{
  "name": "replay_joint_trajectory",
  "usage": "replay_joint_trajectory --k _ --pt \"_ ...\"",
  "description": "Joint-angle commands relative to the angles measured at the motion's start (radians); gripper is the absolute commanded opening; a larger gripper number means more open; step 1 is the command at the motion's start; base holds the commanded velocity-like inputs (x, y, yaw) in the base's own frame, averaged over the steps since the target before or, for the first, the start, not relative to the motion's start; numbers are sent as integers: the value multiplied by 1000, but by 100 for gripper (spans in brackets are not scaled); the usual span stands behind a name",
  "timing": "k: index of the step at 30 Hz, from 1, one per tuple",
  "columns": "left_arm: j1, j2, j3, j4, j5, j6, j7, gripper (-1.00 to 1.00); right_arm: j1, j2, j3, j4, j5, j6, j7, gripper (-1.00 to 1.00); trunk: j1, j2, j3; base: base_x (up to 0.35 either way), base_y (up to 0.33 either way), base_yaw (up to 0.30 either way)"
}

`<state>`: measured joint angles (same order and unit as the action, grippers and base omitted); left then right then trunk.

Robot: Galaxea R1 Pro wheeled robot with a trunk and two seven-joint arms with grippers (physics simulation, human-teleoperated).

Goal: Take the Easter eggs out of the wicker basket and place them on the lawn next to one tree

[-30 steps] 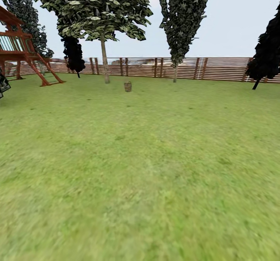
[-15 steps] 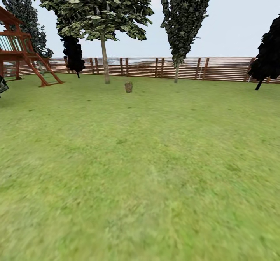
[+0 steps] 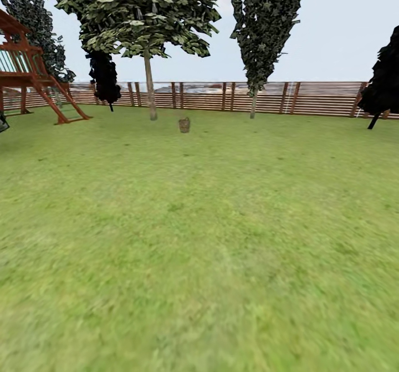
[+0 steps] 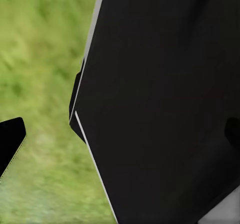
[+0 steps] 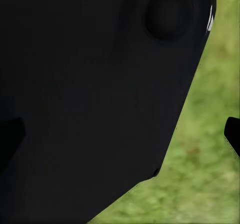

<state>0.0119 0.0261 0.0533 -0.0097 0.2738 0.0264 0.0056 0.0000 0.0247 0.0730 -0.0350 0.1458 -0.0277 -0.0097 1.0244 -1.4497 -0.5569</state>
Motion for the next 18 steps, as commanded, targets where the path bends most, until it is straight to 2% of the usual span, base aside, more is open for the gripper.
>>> replay_joint_trajectory --k 1,18 --pt "0 0 5 -1 2 3 1 100 0 0 7 0 3 -1 -1 100 1 0 -1 321 131 0" --pt "0 0 5 0 2 1 1 100 0 0 7 0 3 -1 -1 100 1 0 -1 320 131 0"
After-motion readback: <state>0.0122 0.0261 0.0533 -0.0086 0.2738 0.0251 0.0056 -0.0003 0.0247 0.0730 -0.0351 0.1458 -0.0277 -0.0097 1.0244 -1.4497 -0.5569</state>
